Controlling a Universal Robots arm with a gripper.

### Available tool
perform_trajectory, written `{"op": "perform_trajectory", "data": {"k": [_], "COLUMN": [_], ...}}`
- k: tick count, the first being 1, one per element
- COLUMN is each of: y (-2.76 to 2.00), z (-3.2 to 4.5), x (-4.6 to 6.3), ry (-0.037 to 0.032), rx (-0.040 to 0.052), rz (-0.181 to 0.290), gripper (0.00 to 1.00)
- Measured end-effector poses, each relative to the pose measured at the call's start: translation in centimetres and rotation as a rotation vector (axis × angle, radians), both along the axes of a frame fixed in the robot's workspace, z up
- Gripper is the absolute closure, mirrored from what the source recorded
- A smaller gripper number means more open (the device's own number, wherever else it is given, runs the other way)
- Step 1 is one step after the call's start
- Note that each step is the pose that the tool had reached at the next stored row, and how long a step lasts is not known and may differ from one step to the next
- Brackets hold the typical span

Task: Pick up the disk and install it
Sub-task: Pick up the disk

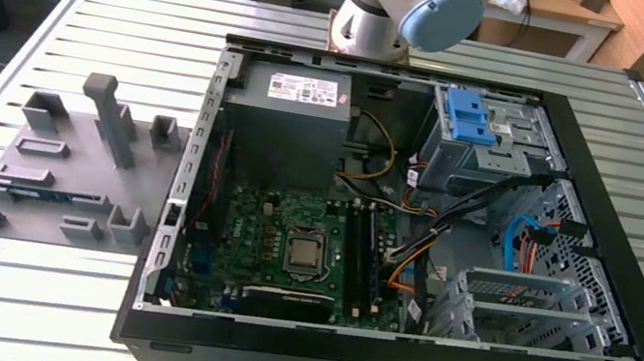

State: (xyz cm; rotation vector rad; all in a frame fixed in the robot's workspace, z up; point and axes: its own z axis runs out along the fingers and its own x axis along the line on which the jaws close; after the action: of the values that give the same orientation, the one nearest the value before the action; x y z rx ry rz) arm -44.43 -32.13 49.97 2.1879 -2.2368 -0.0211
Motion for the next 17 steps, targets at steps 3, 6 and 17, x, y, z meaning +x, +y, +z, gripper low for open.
{"op": "perform_trajectory", "data": {"k": [3, 6, 17], "y": [-0.56, -1.11, -2.03], "z": [0.01, 0.01, 0.01], "x": [0.0, 0.0, 1.1], "ry": [0.0001, 0.0001, 0.0000], "rx": [0.0000, 0.0000, 0.0000], "rz": [0.000, 0.000, 0.000], "gripper": [0.64, 0.64, 0.64]}}
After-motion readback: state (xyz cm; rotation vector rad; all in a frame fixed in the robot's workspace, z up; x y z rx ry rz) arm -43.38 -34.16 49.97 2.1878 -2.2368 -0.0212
